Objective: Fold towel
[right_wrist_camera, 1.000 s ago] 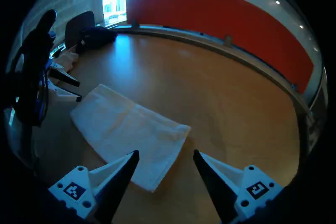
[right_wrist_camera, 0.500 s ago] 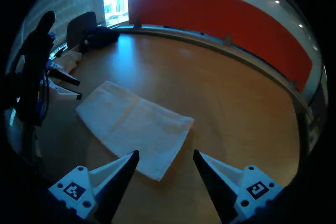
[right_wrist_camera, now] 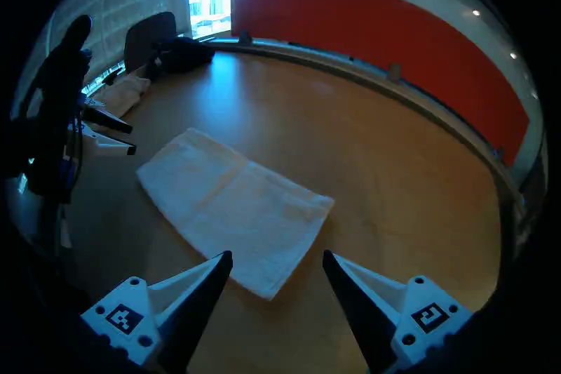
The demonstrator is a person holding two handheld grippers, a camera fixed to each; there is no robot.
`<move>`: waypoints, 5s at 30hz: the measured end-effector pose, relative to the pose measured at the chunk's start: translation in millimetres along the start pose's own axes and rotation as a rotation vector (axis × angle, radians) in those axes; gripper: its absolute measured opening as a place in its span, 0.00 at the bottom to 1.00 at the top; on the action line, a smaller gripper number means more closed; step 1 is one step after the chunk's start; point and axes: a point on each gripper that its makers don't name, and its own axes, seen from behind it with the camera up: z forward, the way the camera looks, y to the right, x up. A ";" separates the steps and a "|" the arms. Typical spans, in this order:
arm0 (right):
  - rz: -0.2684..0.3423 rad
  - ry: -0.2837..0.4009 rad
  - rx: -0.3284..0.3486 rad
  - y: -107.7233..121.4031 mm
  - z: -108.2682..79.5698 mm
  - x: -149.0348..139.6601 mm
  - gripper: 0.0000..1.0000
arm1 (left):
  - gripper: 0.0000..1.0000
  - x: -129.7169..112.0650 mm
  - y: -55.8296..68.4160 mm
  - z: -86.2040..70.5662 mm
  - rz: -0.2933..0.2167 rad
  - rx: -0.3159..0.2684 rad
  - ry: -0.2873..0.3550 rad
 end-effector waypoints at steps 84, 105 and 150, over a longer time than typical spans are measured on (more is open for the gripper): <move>-0.101 -0.169 0.136 -4.5 20.7 -57.8 0.06 | 0.94 -20.1 -33.6 -70.3 -0.158 0.100 0.173; -0.182 -0.045 0.105 -14.7 10.0 15.7 0.06 | 0.94 -21.0 -38.6 -71.1 -0.156 0.108 0.174; -0.426 0.088 0.259 -102.6 21.9 131.1 0.06 | 0.94 -30.7 -69.5 -94.0 -0.197 0.141 0.214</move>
